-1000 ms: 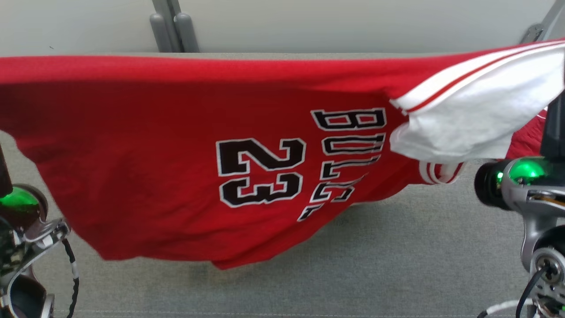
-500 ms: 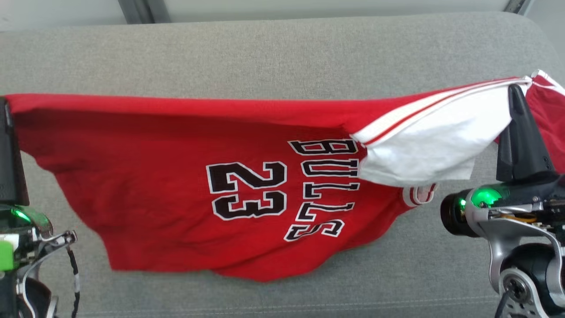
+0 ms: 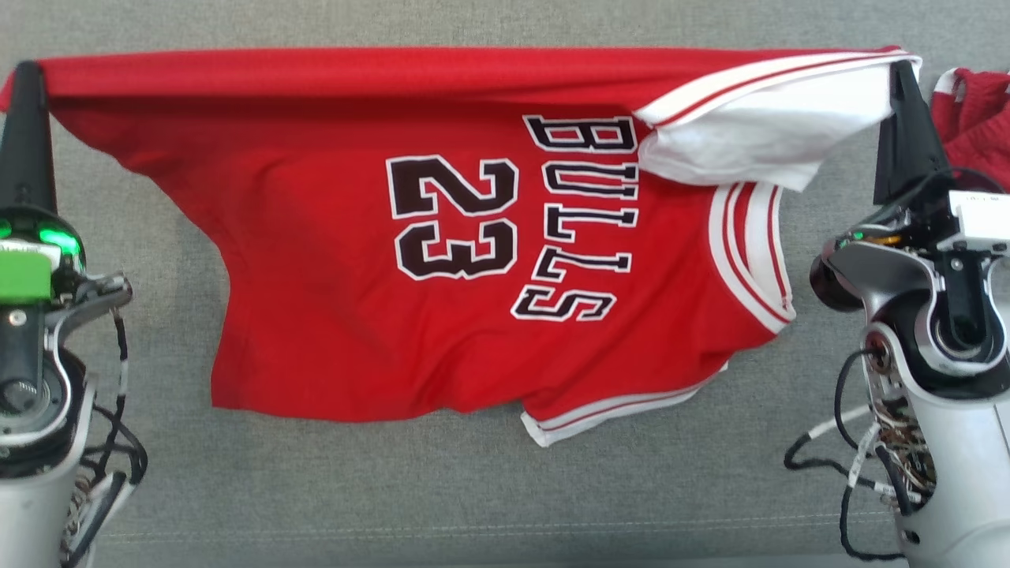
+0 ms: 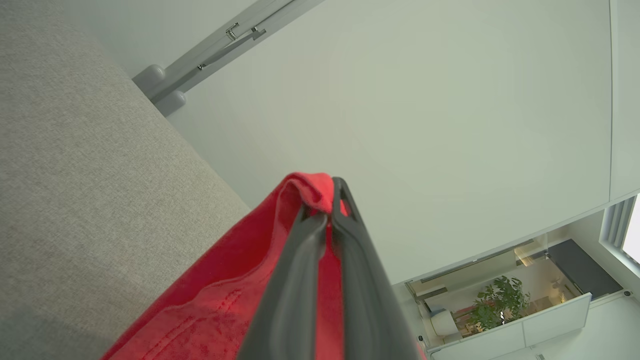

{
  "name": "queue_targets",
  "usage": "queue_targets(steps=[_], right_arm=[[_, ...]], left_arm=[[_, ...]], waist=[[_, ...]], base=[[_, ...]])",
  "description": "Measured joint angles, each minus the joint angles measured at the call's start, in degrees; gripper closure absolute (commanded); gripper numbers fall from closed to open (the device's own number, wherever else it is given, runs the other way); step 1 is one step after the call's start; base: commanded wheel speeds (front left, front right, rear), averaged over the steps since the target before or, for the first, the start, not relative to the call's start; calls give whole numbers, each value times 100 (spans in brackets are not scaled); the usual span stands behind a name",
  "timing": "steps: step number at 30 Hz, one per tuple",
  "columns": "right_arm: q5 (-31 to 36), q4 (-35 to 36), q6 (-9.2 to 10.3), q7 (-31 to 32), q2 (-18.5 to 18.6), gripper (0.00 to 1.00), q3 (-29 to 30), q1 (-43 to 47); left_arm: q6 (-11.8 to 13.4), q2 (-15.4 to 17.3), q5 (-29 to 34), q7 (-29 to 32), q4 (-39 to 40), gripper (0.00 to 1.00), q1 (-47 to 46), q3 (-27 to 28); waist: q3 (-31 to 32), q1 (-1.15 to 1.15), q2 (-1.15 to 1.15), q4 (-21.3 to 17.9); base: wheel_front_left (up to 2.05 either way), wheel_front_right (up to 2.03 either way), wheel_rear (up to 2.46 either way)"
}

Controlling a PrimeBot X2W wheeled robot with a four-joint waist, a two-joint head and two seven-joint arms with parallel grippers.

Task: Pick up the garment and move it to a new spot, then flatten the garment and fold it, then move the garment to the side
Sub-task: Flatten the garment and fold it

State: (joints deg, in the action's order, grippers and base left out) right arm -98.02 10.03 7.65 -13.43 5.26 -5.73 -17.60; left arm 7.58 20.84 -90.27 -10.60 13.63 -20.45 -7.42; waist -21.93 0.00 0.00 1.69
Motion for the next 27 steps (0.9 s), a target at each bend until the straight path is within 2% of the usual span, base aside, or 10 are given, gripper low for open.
queue_targets(steps=[10,17,18,19,20,21,22,23,27], right_arm=[[575,-1299,0,-27,9,100,-260,-1831],[814,-2037,0,-74,-32,100,-155,-2934],[844,-2123,0,-74,-37,89,-131,-3078],[873,-2207,0,-74,-36,69,-119,-3216],[902,-2306,0,-74,-33,0,-121,-3328],[920,-2407,0,-75,-31,0,-134,-3418],[933,-2490,0,-76,-23,0,-177,-3486],[933,-2552,0,-94,-16,0,-211,-3531],[933,-2740,0,-56,22,0,-365,-3694]], left_arm=[[-1,-98,342,107,-1274,100,-1731,-225],[-1,-264,638,208,-2136,100,-2718,-443],[-1,-302,671,215,-2272,100,-2859,-464],[-1,-346,709,216,-2396,100,-2991,-490],[-1,-386,746,219,-2538,94,-3107,-523],[-1,-419,781,233,-2668,60,-3199,-558],[-1,-454,818,256,-2808,11,-3268,-586],[0,-487,872,265,-2920,0,-3312,-600],[0,-635,884,316,-3363,0,-3446,-649]], waist=[[-756,0,0,178],[-1297,0,0,246],[-1373,0,0,252],[-1449,0,0,258],[-1519,0,0,264],[-1586,0,0,270],[-1649,0,0,275],[-1706,0,0,281],[-1862,1,0,303]], base=[[0,0,0],[0,0,0],[0,0,0],[0,0,0],[0,0,0],[0,0,0],[0,0,0],[0,0,0],[0,0,0]])
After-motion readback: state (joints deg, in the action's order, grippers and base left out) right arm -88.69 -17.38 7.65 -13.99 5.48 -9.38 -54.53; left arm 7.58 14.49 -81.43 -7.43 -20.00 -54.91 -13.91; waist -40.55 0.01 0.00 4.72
